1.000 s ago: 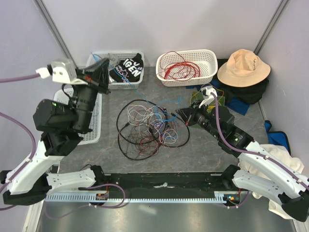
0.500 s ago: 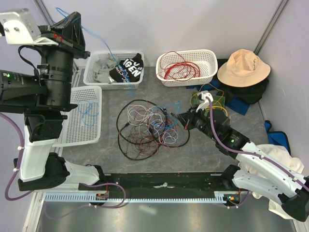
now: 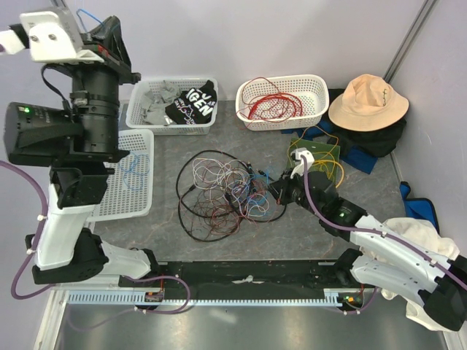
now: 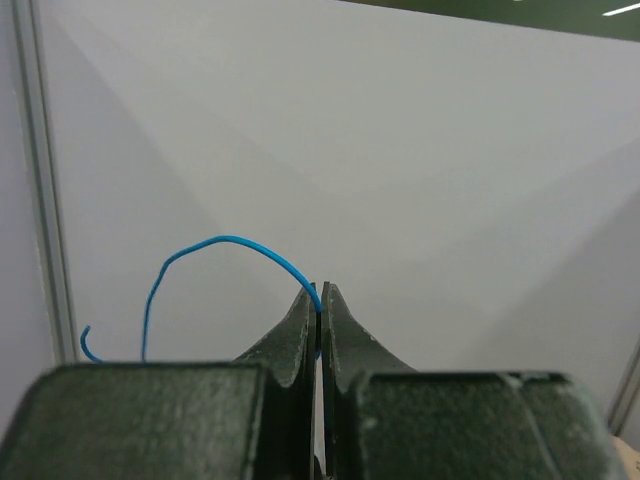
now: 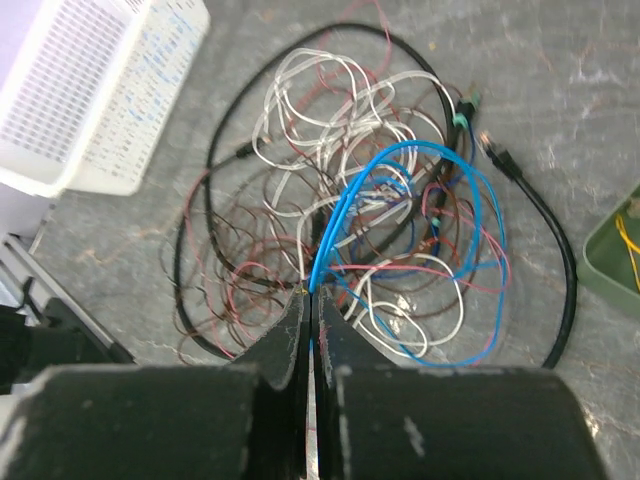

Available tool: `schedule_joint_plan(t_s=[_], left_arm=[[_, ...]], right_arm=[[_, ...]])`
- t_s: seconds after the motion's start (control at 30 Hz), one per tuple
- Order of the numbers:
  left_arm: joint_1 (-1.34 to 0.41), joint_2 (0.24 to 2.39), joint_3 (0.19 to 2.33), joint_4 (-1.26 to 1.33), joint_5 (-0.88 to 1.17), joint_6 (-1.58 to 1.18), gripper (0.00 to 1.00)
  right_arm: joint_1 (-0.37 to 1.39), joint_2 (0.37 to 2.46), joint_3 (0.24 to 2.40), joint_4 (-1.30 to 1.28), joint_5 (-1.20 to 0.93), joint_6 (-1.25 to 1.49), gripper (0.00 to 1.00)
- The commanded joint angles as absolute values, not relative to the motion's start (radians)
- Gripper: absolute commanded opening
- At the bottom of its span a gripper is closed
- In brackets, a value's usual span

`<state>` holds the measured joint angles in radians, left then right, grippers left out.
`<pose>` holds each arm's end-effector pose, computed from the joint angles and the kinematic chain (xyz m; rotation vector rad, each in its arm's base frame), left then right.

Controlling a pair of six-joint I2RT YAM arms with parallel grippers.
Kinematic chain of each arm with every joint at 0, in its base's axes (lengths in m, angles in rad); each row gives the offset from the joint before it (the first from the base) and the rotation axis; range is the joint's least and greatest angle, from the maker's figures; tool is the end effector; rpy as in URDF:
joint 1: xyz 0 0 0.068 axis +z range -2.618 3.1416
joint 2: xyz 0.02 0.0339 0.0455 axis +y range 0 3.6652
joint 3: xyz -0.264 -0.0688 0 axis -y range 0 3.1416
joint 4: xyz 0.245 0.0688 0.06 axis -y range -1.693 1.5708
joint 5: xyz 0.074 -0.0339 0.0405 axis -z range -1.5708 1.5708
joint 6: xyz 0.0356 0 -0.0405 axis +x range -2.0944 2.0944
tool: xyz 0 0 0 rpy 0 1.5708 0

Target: Untangle the cables

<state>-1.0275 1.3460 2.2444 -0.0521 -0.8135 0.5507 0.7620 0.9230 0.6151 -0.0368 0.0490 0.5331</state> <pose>0.0904 -0.0997 0.6736 -0.0620 1.0295 -0.1393 0.1571 0.1475 0.2699 -0.1944 1.9938 0.8108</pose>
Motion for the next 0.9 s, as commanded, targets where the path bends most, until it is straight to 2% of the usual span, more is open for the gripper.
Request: schedule_joint_plan(t_s=[0.0, 0.13, 0.33, 0.47, 0.7, 0.87], left_arm=[[-1.025, 1.316, 2.060, 0.080, -0.955, 0.699, 0.02], [-0.985, 1.267, 1.925, 0.007, -1.005, 0.591, 0.02], [-0.747, 1.229, 1.864, -0.461, -0.836, 0.128, 0.02], [-0.577, 1.207, 1.754, -0.498, -0.762, 0.043, 0.02], [-0.345, 1.221, 1.704, -0.584, -0.658, -0.058, 0.02], [-0.180, 1.204, 1.517, -0.598, -0.563, -0.167, 0.02]], right_arm=[[0.762, 0.870, 0.621, 0.028, 0.037, 0.523, 0.00], [0.762, 0.847, 0.618, 0.021, 0.038, 0.523, 0.00], [0.762, 0.828, 0.627, 0.018, 0.029, 0.520, 0.00], [0.761, 0.816, 0.634, 0.014, 0.026, 0.514, 0.00], [0.762, 0.813, 0.647, 0.005, 0.028, 0.508, 0.00], [0.762, 0.825, 0.660, 0.009, 0.011, 0.505, 0.00]])
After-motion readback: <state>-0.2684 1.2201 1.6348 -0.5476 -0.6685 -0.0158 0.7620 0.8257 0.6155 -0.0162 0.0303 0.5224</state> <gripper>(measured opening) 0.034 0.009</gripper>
